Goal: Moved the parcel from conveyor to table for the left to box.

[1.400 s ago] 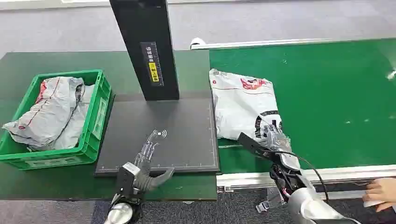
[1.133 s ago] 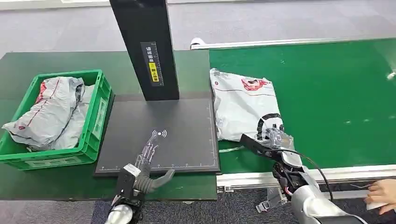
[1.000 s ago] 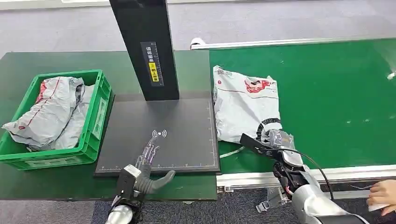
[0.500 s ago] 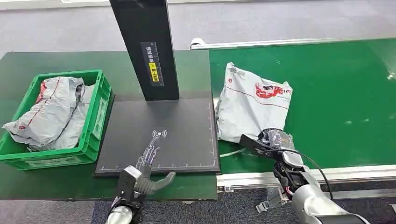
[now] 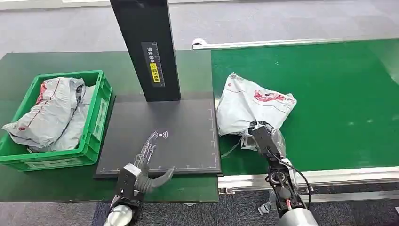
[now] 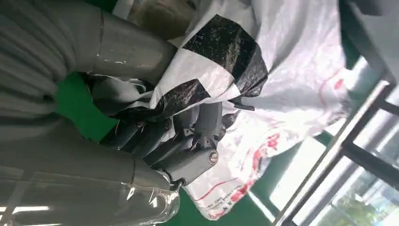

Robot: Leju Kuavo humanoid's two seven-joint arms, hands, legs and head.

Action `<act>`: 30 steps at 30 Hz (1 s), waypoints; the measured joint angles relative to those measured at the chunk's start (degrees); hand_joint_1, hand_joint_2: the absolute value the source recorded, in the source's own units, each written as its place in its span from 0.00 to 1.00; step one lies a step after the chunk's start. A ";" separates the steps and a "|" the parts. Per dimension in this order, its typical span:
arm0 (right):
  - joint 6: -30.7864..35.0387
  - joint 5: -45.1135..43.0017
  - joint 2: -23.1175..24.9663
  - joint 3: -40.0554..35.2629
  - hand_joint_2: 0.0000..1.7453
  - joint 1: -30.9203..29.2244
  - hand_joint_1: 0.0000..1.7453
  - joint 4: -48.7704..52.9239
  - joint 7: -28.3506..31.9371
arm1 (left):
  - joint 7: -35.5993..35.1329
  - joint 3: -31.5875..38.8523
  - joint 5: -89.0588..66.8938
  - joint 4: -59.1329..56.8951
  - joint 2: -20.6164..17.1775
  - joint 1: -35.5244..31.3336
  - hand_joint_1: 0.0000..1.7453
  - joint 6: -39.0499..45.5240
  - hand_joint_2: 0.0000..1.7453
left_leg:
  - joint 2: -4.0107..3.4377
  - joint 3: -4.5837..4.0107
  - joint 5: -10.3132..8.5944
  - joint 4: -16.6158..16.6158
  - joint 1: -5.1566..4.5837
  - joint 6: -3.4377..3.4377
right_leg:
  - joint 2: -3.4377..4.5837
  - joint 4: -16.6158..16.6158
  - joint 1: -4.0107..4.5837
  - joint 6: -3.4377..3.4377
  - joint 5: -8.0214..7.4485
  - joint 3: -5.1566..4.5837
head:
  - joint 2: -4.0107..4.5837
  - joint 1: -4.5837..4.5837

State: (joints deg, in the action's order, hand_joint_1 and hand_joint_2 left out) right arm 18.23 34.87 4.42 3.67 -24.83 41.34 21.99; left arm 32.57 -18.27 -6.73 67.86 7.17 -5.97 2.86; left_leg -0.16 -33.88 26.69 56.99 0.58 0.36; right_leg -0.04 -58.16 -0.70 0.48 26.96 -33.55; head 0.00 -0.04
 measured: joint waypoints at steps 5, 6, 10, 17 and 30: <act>-2.38 -7.57 1.29 -0.24 1.00 10.42 1.00 20.44 0.76 | 1.31 1.86 -2.98 1.82 -0.15 -0.02 0.00 2.30 1.00 | 0.04 -0.06 0.01 0.00 -0.02 0.00 | -0.03 0.00 -0.03 0.03 0.03 -0.02 | 0.00 0.00; -2.38 -7.92 1.27 -0.57 1.00 12.39 1.00 25.01 1.00 | 1.79 2.42 -4.89 2.47 -0.22 -0.03 0.00 3.67 1.00 | 0.04 -0.09 0.01 0.00 -0.02 0.00 | -0.03 0.01 -0.03 0.04 0.03 -0.04 | 0.02 0.00; -3.74 -8.34 0.59 -1.73 1.00 15.32 1.00 37.26 0.98 | 2.32 4.55 -9.16 5.08 -0.63 -0.66 0.00 6.10 1.00 | -0.14 -0.05 0.01 0.00 -0.02 0.00 | 0.03 0.01 -0.03 0.03 0.01 -0.06 | 0.02 0.00; -9.64 -7.13 -1.12 -6.37 1.00 8.95 1.00 44.20 -0.55 | 2.97 7.96 -16.51 8.22 -1.49 -2.76 0.00 11.63 1.00 | -0.23 -0.01 -0.09 -0.02 -0.02 0.01 | 0.07 -0.06 -0.02 -0.03 -0.11 0.04 | 0.00 -0.02; -22.60 -12.75 2.64 -22.88 1.00 -23.59 1.00 21.48 -9.05 | 2.48 15.35 -8.75 10.84 -4.98 -6.39 0.00 7.87 1.00 | -0.14 -0.04 -0.32 -0.02 0.02 0.12 | 0.04 -0.17 0.04 -0.08 -0.21 -0.07 | 0.00 0.00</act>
State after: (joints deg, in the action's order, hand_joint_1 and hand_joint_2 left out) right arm -4.37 22.12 7.06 -19.21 -48.42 62.83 12.94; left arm 35.04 -2.93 -15.48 78.71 2.19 -12.35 10.73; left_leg -0.30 -33.92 26.37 56.97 0.61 0.48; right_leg 0.00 -58.33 -0.66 0.40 26.75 -33.63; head 0.00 -0.05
